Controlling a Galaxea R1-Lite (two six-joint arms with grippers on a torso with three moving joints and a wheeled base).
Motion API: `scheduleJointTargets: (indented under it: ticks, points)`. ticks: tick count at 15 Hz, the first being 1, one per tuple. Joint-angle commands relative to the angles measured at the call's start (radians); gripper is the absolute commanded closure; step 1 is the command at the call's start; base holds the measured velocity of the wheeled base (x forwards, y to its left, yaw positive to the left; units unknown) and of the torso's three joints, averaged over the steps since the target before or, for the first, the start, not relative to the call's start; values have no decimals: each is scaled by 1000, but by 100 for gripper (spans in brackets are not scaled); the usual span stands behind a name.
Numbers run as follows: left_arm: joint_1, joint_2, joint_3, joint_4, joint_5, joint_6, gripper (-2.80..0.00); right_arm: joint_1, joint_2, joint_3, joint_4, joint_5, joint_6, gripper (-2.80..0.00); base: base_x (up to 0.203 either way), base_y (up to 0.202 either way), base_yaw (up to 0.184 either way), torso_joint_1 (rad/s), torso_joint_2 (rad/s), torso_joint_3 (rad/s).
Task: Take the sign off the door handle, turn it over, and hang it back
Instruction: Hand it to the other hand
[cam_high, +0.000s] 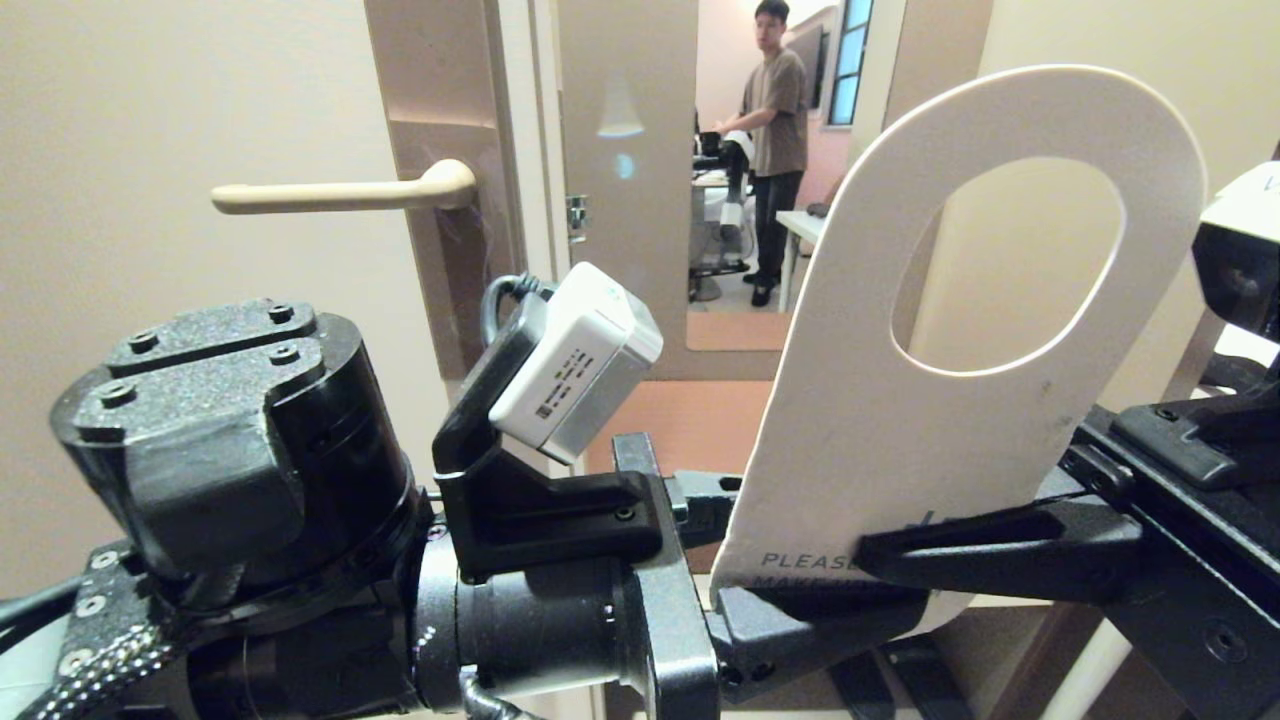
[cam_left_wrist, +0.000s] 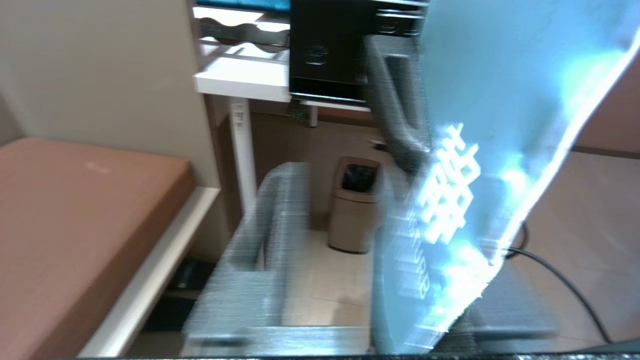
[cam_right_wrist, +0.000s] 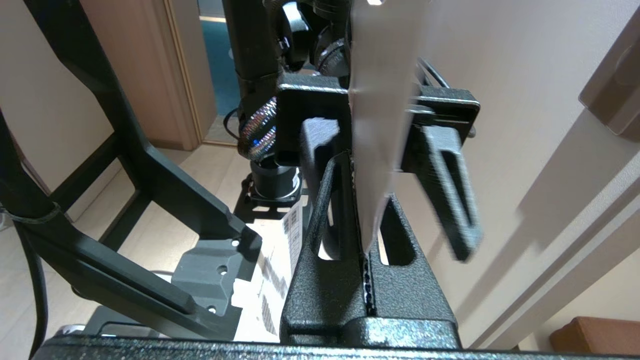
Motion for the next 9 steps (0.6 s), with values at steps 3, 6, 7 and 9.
scheduleJointTargets:
  ticks: [3,6,7,9]
  points:
    - [0,0,0,-5,-1,-3,0,0,5,2,-3,6,-1,0,0,0,0,0,0,0]
    - [0,0,0,-5,0,-3,0,-1,6,3,-3,4,0,0,0,0,0,0,0,0]
    - [0,0,0,-5,0,-3,0,-1,8,3,-3,3,-1,0,0,0,0,0,0,0]
    - [0,0,0,-5,-1,-3,0,-1,8,3,-3,3,0,0,0,0,0,0,0,0]
